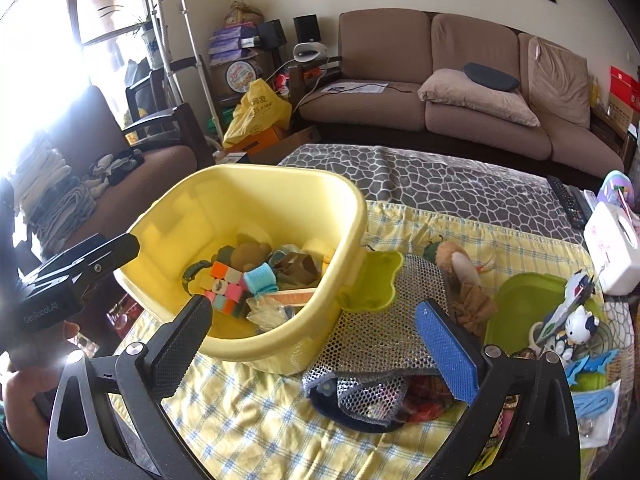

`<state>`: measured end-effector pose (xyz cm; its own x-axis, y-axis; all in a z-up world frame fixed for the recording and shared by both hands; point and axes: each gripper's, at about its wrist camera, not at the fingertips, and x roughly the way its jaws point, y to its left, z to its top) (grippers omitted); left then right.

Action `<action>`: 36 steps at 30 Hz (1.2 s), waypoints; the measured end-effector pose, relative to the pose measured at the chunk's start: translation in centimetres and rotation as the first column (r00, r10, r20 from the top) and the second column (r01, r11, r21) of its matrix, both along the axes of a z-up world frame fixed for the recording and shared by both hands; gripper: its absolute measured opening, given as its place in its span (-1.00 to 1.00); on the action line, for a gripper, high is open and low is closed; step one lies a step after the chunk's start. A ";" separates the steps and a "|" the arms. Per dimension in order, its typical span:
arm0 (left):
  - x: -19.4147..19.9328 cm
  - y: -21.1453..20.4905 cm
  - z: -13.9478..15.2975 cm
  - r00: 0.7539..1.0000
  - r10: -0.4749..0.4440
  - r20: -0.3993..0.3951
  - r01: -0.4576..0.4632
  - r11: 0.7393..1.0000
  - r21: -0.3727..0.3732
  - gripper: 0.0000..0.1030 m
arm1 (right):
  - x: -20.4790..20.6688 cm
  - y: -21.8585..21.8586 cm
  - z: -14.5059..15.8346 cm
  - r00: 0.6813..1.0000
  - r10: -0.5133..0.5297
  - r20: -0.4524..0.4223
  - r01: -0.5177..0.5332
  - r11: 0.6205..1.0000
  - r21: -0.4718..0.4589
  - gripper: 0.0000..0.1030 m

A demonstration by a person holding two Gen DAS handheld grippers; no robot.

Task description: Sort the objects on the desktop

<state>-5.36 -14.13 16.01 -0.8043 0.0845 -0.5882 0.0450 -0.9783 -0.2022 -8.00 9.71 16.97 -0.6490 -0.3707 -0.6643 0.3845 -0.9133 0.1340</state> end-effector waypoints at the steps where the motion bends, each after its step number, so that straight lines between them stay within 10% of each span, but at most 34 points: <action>1: 0.3 0.5 -0.2 1.000 -0.009 0.007 0.009 1.000 -0.008 1.00 | 0.4 0.6 0.0 1.000 -0.017 -0.005 0.017 1.000 -0.006 0.99; 21: 5.5 9.7 -5.4 0.976 -0.178 0.129 0.191 0.977 -0.098 1.00 | 7.7 12.3 -5.2 0.932 -0.358 0.052 0.355 0.933 0.057 0.99; 36: 4.2 12.5 -12.4 0.954 -0.193 0.228 0.236 0.955 -0.182 1.00 | 8.9 15.6 -12.1 0.906 -0.422 0.036 0.412 0.898 0.155 0.99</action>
